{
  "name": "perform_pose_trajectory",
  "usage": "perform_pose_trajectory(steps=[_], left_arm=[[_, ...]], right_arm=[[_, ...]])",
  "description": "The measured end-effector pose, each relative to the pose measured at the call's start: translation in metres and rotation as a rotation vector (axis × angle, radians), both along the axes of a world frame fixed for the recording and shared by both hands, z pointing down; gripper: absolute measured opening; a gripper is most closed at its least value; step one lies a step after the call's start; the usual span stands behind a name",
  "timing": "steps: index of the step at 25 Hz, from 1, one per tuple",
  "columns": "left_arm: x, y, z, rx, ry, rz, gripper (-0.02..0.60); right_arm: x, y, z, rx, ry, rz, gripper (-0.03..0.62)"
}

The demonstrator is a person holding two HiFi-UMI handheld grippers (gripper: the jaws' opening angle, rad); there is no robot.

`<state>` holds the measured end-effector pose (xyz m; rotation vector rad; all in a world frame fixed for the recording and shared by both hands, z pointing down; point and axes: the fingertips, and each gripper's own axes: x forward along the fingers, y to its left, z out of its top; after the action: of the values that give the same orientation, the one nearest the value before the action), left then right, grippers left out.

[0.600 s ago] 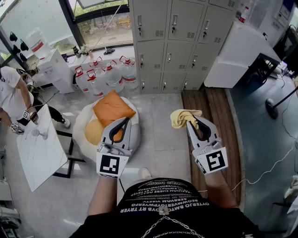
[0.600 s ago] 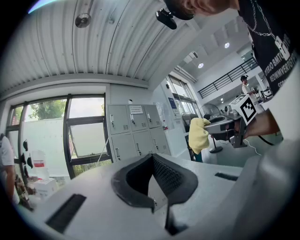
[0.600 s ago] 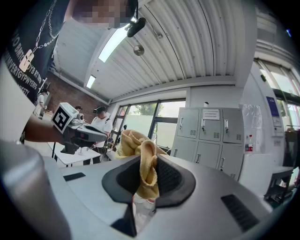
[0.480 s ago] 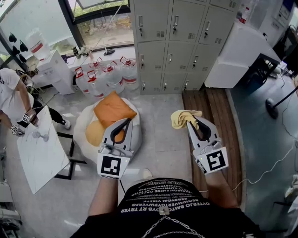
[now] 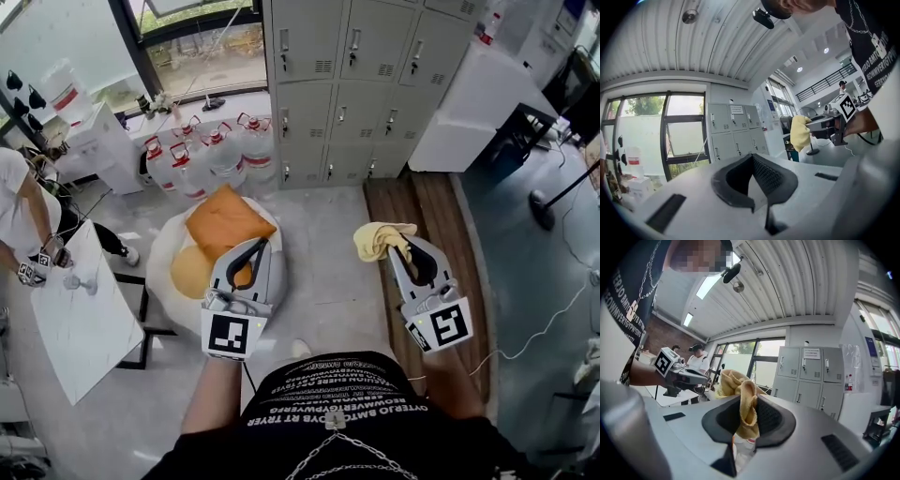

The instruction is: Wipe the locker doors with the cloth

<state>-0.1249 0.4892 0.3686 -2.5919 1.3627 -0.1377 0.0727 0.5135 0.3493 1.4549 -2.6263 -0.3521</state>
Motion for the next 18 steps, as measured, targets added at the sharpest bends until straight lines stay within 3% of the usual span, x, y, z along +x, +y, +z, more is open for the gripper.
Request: perform_pose_trajectory(steps=[10, 18], left_arm=[[-0.01, -0.008, 0.013, -0.061, -0.003, 0.003, 0.005], [-0.006, -0.02, 0.018, -0.1, 0.03, 0.006, 0.005]], right_arm=[[0.005, -0.007, 0.005, -0.047, -0.085, 0.058, 0.055], [0.004, -0.028, 0.009, -0.059, -0.103, 0.034, 0.054]])
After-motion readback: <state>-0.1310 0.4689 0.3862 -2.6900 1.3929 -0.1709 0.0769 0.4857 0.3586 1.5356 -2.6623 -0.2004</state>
